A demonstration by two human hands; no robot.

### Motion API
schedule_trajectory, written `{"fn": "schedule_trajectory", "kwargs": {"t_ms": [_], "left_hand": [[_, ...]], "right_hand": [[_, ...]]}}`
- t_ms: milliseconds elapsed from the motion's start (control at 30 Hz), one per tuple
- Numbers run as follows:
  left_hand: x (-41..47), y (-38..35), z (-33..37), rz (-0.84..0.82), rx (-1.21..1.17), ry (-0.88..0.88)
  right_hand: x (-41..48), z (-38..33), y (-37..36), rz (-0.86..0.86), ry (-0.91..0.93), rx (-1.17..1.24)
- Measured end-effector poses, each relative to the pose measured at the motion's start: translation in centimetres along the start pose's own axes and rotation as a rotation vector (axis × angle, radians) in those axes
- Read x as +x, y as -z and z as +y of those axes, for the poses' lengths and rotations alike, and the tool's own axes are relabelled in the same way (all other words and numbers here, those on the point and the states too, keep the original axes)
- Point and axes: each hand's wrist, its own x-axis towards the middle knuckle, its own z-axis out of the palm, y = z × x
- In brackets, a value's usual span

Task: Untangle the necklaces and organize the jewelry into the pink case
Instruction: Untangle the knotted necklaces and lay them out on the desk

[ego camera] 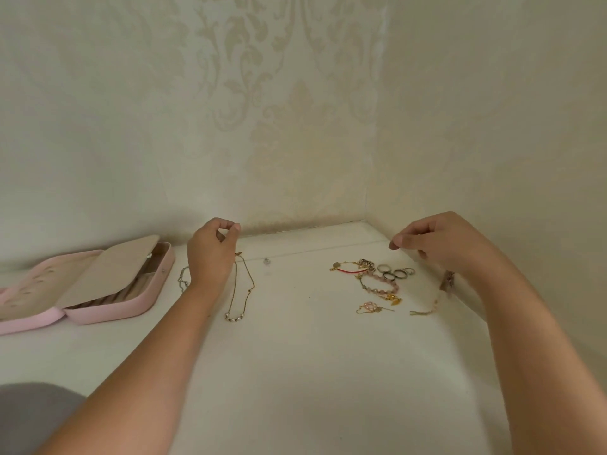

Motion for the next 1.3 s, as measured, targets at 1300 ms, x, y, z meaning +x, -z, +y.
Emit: {"fn": "schedule_trajectory", "kwargs": {"t_ms": [1300], "left_hand": [[-6.1,-1.1,6.7,-0.922,-0.528,0.067]], "right_hand": [[0.3,-0.4,-5.8,-0.452,0.127,0.322]]}}
